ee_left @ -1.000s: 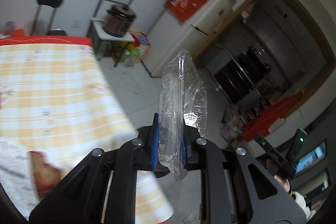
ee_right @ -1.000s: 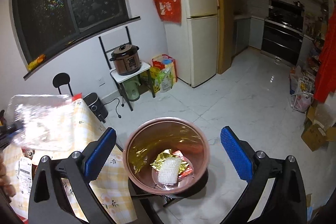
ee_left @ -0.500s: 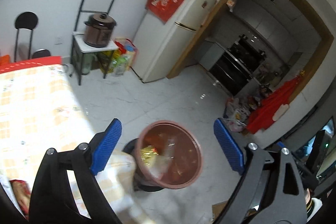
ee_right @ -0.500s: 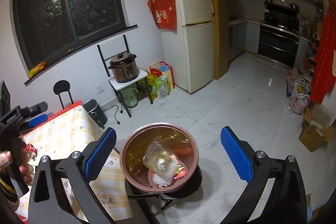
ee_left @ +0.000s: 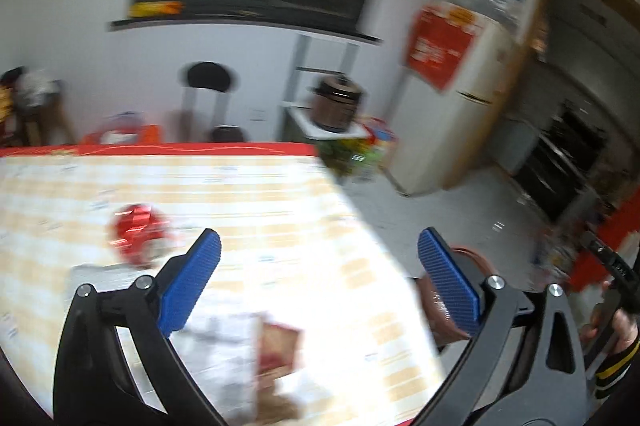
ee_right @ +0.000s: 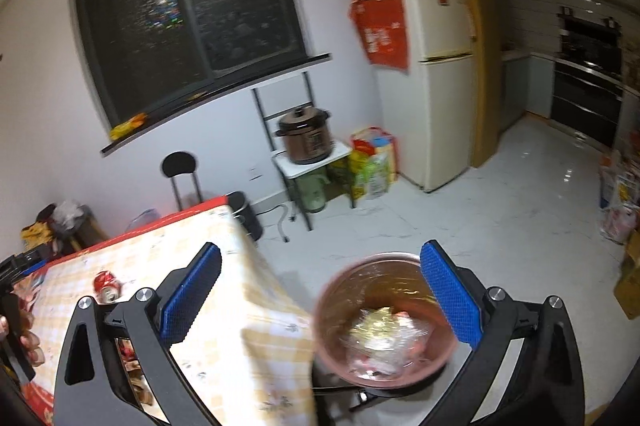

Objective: Collect trash
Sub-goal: 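Move both tools back to the table and grasp the white printed paper wrapper with the right gripper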

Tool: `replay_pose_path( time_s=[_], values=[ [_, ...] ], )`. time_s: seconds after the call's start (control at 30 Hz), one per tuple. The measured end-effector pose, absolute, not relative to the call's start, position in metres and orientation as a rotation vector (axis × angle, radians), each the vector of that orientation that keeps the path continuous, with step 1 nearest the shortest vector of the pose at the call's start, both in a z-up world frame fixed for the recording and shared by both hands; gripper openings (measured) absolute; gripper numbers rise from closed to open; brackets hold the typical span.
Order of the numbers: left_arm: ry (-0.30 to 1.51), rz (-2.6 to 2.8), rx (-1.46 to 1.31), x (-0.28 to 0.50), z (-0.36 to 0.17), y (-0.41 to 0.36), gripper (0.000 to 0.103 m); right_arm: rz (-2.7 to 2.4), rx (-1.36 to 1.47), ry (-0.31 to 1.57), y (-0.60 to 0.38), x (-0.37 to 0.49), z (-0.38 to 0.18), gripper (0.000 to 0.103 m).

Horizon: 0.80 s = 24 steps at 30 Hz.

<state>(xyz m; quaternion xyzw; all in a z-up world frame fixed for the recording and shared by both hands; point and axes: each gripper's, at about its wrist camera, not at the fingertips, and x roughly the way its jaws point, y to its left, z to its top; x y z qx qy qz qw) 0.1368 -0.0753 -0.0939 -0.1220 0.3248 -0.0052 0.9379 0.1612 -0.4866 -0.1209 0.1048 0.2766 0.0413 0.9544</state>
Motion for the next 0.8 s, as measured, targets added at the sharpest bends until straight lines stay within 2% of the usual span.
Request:
replay_pose_path(
  time_s=[0.37, 0.8],
  values=[
    [0.625, 0.269, -0.257, 0.027, -0.081, 0.079, 0.097, 0.223, 0.196, 0.606, -0.364, 0.174, -0.119, 0.098],
    [0.691, 0.287, -0.327, -0.014, -0.137, 0.184, 0.097, 0.355, 0.092, 0.750, -0.188, 0.160, -0.146, 0.098]
  ],
)
